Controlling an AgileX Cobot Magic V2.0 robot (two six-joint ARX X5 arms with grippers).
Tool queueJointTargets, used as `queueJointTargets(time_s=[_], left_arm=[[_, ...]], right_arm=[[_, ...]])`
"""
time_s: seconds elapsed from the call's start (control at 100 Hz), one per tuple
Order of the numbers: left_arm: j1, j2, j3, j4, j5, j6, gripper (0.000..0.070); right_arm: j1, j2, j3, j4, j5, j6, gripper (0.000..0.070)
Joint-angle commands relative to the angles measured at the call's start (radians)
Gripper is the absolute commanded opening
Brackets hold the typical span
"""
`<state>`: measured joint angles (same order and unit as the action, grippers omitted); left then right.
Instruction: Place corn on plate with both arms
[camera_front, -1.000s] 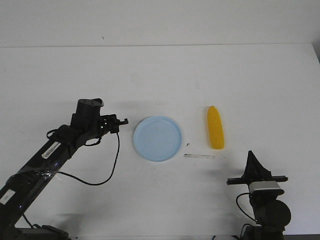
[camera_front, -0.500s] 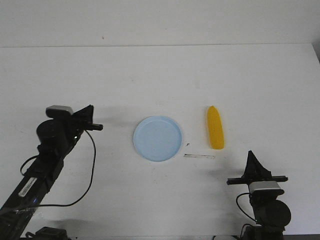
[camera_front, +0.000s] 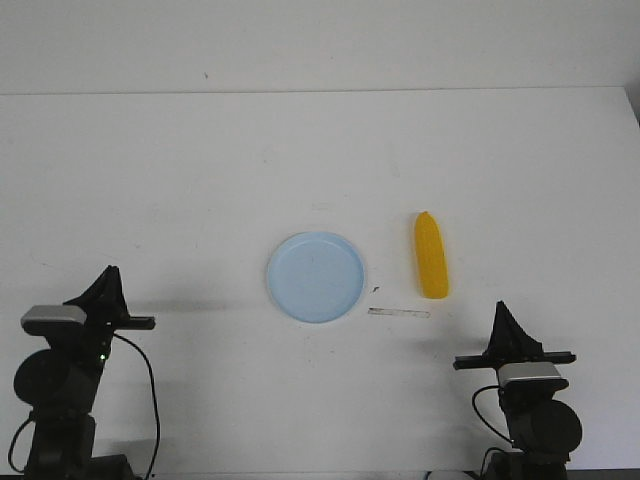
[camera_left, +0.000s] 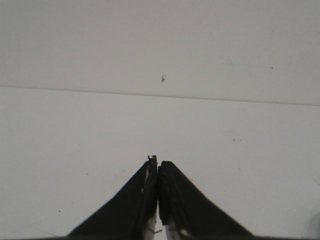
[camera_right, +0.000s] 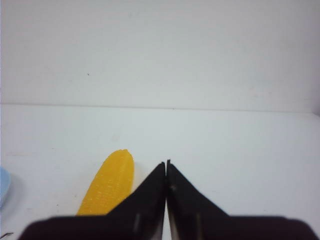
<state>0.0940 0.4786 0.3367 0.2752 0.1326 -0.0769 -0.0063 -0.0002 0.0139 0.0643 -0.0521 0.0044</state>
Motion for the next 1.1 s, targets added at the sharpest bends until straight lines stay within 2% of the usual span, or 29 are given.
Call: queueJointTargets(time_s=[0.0, 0.18, 0.32, 1.09], left_arm=[[0.002, -0.082, -0.04, 0.008, 0.002, 0.016, 0.0001], [0.002, -0.29, -0.097, -0.098, -0.004, 0.005, 0.0001], [0.002, -0.38, -0.097, -0.179, -0.053, 0.005, 0.0001], [0.002, -0.422, -0.093, -0.174, -0.058, 0.005, 0.0002]], right_arm=[[0.002, 0.001, -0.001, 0.01, 0.0, -0.002, 0.0], [0.002, 0.001, -0.001, 0.01, 0.0, -0.002, 0.0], [0.002, 0.001, -0.001, 0.01, 0.0, -0.002, 0.0], [0.002, 0.001, -0.001, 0.01, 0.0, -0.002, 0.0]])
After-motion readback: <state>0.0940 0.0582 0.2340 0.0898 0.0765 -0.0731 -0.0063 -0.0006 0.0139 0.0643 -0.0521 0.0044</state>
